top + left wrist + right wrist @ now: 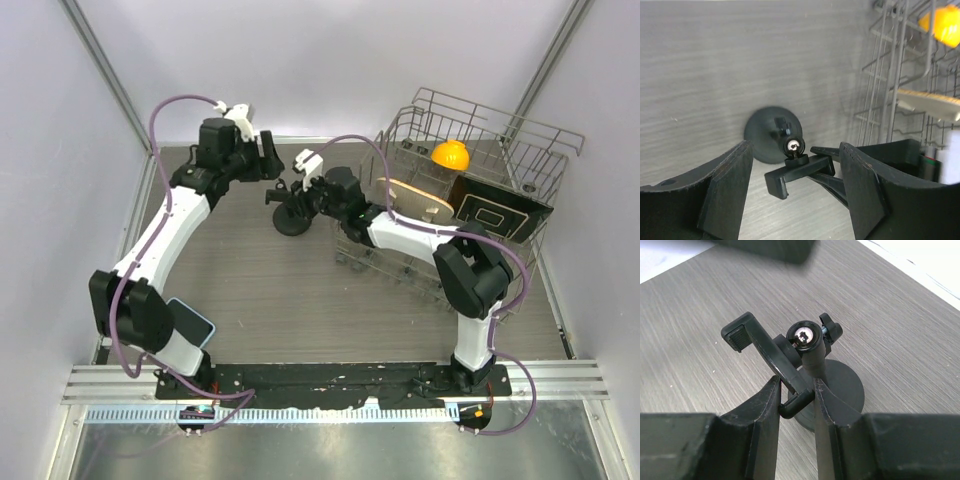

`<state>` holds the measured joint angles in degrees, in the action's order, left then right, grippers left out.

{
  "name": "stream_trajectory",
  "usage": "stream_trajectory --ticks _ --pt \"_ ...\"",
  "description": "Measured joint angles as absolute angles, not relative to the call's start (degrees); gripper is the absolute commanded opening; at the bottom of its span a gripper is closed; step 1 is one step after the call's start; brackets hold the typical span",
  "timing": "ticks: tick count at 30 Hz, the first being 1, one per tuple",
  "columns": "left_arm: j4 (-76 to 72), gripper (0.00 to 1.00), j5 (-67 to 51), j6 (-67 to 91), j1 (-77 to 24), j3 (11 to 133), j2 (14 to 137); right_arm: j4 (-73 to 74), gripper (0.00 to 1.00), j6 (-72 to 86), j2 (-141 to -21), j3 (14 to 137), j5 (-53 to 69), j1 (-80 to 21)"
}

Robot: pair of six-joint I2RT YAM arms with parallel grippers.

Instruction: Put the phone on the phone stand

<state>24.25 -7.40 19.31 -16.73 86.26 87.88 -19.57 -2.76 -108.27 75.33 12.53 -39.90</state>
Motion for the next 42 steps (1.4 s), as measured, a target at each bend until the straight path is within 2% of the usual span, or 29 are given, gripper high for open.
stream_trajectory --ticks 5,10,13,16,22,29,35,39,42 --pt "23.9 0.68 -10.3 20.9 -16.7 82.2 89.5 -23.0 0.01 -2.1 -108.0 73.4 4.4 -42.2" --pt "22.3 0.73 -12.3 24.3 -16.7 80.3 88.2 -25.8 0.01 -0.6 -106.8 70.5 -0.9 -42.4" --pt "20.3 0.71 -13.8 27.8 -16.7 76.9 86.2 -27.0 0.01 -0.5 -106.5 69.4 -3.6 -42.3" --pt "19.0 0.66 -14.9 31.3 -16.7 73.7 85.2 -27.6 0.01 -0.4 -106.3 69.1 -4.7 -42.2" --pt "17.8 0.70 -15.6 36.1 -16.7 71.5 86.6 -28.7 0.01 -0.3 -106.3 68.5 -4.9 -42.1" --pt "13.5 0.70 -17.8 40.2 -15.1 71.5 90.4 -30.2 0.01 0.8 -105.9 67.1 -2.5 -40.7" --pt "9.1 0.60 -21.8 44.0 -12.4 71.3 93.2 -31.0 0.01 1.7 -105.3 66.1 -0.7 -39.5" --pt "4.8 0.40 -25.3 47.0 -12.1 71.3 95.2 -31.3 0.01 1.9 -105.3 66.0 -0.8 -39.2" --pt "1.9 0.33 -27.2 48.5 -12.0 71.3 96.2 -31.4 0.01 2.0 -105.3 66.0 -0.9 -39.0"
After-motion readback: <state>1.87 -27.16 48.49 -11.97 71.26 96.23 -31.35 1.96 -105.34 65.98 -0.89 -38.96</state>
